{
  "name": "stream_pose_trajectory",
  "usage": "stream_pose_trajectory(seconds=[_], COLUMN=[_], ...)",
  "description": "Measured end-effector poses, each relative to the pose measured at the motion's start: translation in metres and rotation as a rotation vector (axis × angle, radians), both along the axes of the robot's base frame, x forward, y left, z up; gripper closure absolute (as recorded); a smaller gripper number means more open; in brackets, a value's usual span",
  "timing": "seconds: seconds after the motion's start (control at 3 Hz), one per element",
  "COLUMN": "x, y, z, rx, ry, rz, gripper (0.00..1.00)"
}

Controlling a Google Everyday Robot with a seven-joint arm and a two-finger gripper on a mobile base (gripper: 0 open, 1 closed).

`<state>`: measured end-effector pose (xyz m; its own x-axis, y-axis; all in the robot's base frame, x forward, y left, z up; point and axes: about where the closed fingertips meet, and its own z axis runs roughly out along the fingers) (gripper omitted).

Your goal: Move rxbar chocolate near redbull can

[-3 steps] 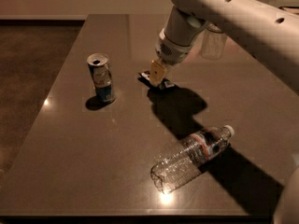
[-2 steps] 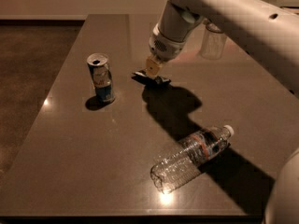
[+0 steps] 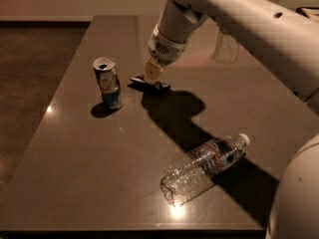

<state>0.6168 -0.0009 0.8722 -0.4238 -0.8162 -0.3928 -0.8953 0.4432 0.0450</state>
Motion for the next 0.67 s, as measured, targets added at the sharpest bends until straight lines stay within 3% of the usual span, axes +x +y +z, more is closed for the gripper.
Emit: stream_pose_trajectory(seconds=[0.33, 0.67], x=[-0.0055, -0.0108], y=[0.0106, 0.015], z=[-0.0036, -0.0068], rx=[0.014, 0.015], ry=[0.017, 0.034], rz=[0.054, 0.081], gripper=[1.0, 0.84])
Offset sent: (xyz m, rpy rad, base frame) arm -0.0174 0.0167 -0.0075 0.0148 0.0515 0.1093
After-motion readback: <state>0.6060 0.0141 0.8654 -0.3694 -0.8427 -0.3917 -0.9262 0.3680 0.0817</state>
